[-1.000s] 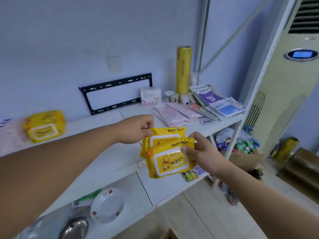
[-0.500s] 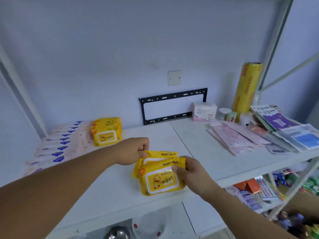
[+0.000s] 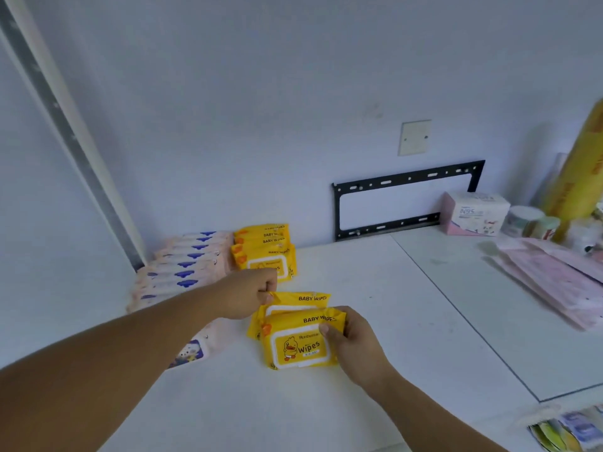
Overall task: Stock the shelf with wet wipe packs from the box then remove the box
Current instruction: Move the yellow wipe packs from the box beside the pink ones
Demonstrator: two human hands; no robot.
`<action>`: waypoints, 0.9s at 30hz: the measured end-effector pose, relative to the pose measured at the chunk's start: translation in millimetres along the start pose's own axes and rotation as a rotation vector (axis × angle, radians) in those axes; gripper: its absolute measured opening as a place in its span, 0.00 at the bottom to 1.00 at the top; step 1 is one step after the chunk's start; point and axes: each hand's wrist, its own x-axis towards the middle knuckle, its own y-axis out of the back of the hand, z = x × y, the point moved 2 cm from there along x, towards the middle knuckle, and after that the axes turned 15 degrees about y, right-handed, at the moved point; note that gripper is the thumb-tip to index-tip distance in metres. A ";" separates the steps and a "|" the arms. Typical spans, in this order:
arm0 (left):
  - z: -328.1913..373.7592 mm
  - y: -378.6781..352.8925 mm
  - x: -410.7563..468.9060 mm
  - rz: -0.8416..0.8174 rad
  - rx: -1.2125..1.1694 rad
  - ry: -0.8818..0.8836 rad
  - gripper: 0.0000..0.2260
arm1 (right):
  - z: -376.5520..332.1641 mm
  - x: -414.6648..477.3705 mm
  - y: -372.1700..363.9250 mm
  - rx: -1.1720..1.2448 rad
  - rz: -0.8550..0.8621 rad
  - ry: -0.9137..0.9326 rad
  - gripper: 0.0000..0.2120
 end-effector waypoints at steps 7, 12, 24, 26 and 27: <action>-44.9 13.3 43.5 0.060 0.040 0.064 0.12 | 20.3 55.1 -43.5 -0.070 -0.018 0.022 0.05; -63.9 26.2 74.0 0.100 0.132 0.131 0.02 | 29.9 92.5 -68.0 -0.084 0.007 0.053 0.06; -86.2 37.1 121.0 0.219 0.166 0.162 0.01 | 53.3 118.5 -86.0 -0.082 -0.085 -0.013 0.21; -87.7 37.6 121.8 0.202 0.137 0.162 0.03 | 54.2 122.3 -86.7 -0.121 -0.109 -0.057 0.30; -88.0 37.6 122.5 0.193 0.132 0.159 0.02 | 53.9 126.0 -87.2 -0.152 -0.092 -0.076 0.32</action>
